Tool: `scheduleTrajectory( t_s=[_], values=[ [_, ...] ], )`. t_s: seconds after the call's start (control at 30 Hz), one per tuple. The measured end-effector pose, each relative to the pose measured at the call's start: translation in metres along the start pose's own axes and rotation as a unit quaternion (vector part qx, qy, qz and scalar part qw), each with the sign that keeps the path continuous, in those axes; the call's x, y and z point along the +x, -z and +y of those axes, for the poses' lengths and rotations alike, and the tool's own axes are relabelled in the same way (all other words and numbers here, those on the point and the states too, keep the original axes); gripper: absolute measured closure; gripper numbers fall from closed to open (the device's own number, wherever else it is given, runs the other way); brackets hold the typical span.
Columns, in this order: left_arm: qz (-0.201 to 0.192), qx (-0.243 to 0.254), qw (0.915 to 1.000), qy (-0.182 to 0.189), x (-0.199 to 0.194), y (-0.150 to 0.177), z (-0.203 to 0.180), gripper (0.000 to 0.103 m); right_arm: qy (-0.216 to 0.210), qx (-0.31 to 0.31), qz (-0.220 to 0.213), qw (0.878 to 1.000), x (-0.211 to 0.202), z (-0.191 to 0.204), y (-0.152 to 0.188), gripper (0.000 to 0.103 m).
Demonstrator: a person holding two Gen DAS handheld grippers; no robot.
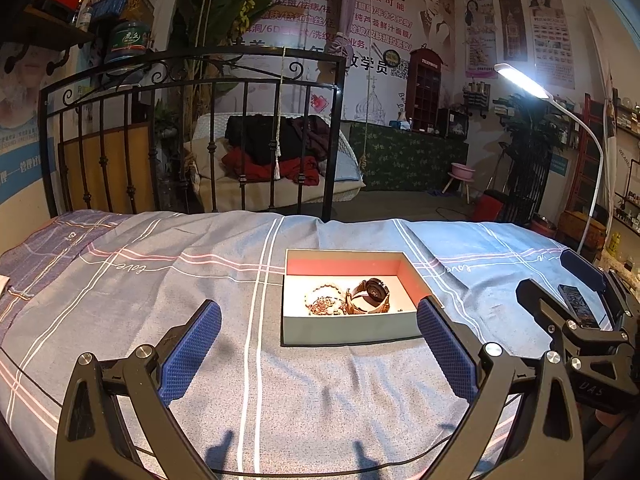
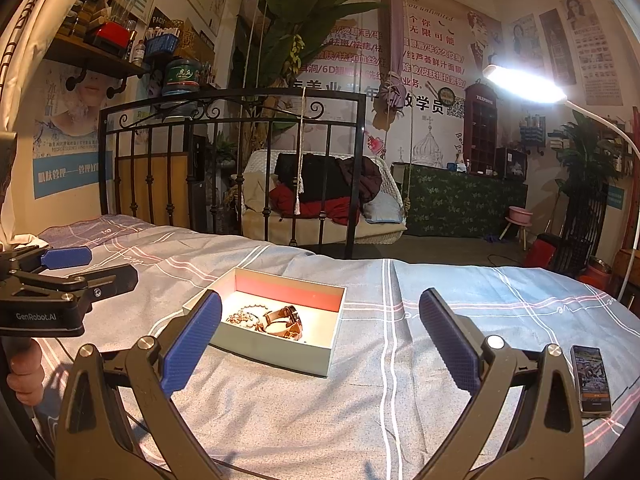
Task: Organize jewelry
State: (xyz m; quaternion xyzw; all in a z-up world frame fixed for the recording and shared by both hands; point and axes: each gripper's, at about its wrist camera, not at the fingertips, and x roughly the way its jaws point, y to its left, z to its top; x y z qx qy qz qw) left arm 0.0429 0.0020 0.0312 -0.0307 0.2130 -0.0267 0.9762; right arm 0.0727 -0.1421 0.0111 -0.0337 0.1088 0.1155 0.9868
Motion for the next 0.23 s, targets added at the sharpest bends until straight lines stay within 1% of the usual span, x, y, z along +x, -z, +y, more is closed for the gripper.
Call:
scheduleTrajectory(
  t_s=[0.23],
  values=[
    [0.009, -0.004, 0.9999, -0.009, 0.0047, 0.002, 0.0028, 0.007, 0.002, 0.0, 0.003, 1.0, 0.0024, -0.0014, -0.0002, 0.006]
  ],
)
